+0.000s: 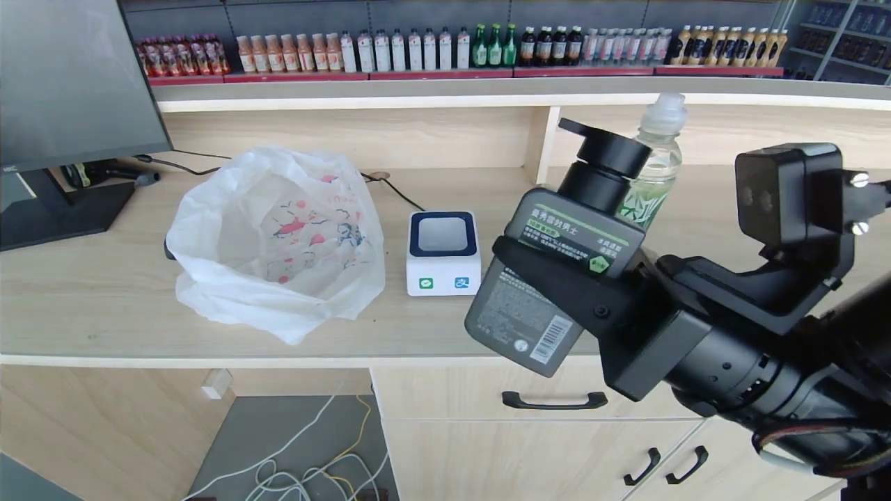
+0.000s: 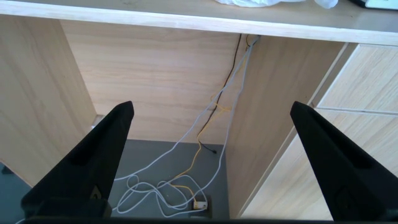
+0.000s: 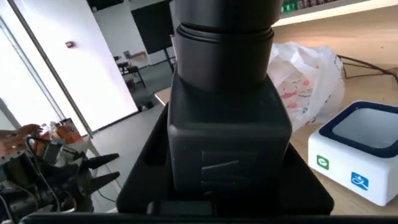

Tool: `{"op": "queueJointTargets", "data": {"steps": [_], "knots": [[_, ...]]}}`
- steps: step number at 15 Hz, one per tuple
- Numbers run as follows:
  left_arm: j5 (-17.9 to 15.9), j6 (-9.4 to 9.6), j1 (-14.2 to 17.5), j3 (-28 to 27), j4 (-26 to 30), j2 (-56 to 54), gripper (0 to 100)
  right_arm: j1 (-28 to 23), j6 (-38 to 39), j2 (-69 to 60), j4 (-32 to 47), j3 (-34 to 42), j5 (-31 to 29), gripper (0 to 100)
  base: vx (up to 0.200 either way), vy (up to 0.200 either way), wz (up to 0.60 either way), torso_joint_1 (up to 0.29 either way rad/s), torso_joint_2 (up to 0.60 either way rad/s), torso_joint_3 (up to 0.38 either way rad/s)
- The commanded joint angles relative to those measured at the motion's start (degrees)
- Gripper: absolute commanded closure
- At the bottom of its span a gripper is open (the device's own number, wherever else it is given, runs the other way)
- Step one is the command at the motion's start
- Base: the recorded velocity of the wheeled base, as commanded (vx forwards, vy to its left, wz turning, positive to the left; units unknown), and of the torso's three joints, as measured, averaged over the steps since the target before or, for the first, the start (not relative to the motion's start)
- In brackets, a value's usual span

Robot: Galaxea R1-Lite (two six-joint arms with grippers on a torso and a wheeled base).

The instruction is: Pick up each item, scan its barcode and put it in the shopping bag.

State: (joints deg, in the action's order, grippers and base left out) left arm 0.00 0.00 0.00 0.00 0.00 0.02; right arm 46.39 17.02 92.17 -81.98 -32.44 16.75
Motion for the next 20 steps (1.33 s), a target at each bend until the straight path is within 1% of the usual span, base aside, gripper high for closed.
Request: {"op": "queueJointTargets", "data": {"steps": [1, 2, 3, 4, 5, 6, 7, 8, 9, 11, 12, 14, 17, 20], "knots": [[0.0, 0.00, 0.0, 0.0, 0.0, 0.0, 0, -4.9, -7.1, 1.0, 0.8, 2.7, -1.0, 100, 0.000, 0.000, 0.00, 0.000, 0.00, 0.000], [0.0, 0.18, -0.1, 0.0, 0.1, 0.0, 0, -7.0, -12.3, 0.9, 0.8, 3.0, -4.1, 100, 0.000, 0.000, 0.00, 0.000, 0.00, 0.000], [0.0, 0.18, -0.1, 0.0, 0.0, 0.0, 0, -7.4, -13.8, 0.8, 0.7, 2.8, -6.6, 100, 0.000, 0.000, 0.00, 0.000, 0.00, 0.000], [0.0, 0.09, 0.0, 0.0, 0.0, 0.0, 0, -7.4, -16.8, 0.6, 0.5, 2.3, -15.5, 100, 0.000, 0.000, 0.00, 0.000, 0.00, 0.000], [0.0, -0.18, 0.0, 0.0, 0.0, 0.0, 0, -7.0, -18.2, 0.0, 0.2, 2.8, -18.2, 100, 0.000, 0.000, 0.00, 0.000, 0.00, 0.000], [0.0, -0.26, -0.1, 0.0, 0.0, 0.0, 0, -6.8, -18.9, -0.4, 0.1, 3.2, -18.7, 100, 0.000, 0.000, 0.00, 0.000, 0.00, 0.000], [0.0, -0.18, 0.0, 0.0, 0.0, 0.0, 0, -6.8, -21.8, -1.2, -0.1, 3.3, -22.3, 100, 0.000, 0.000, 0.00, 0.000, 0.00, 0.000], [0.0, -0.18, 0.0, 0.0, 0.0, 0.0, 0, -6.8, -23.3, -1.2, -0.7, 2.6, -26.2, 100, 0.000, 0.000, 0.00, 0.000, 0.00, 0.000], [0.0, -0.18, 0.0, 0.0, 0.0, 0.0, 0, -6.7, -24.5, -1.0, -1.4, 2.4, -28.9, 100, 0.000, 0.000, 0.00, 0.000, 0.00, 0.000], [0.0, -0.26, 0.0, 0.0, 0.0, 0.0, 0, -6.7, -25.1, -1.3, -2.4, 3.1, -31.3, 100, 0.000, 0.000, 0.00, 0.000, 0.00, 0.000], [0.0, -0.62, 0.0, 0.0, 0.0, 0.0, 0, -6.7, -25.0, -1.3, -2.7, 3.0, -31.8, 100, 0.000, 0.200, 0.00, -0.002, 0.00, 0.002], [0.0, -0.53, 0.0, 0.0, 0.0, 0.0, 0, -6.7, -24.9, -1.2, -2.7, 3.3, -31.8, 100, 0.000, 0.200, 0.00, -0.005, 0.00, 0.002], [0.0, -0.53, 0.0, 0.0, 0.0, 0.0, 0, -6.7, -24.8, -1.4, -3.0, 5.6, -31.8, 100, 0.000, 0.200, 0.00, 0.009, 0.01, -0.002], [0.0, -0.53, 0.0, 0.0, 0.0, 0.0, 0, -6.6, -24.8, -1.4, -3.0, 5.5, -31.7, 100, 0.000, 0.200, 0.00, 0.002, 0.00, 0.004]]}}
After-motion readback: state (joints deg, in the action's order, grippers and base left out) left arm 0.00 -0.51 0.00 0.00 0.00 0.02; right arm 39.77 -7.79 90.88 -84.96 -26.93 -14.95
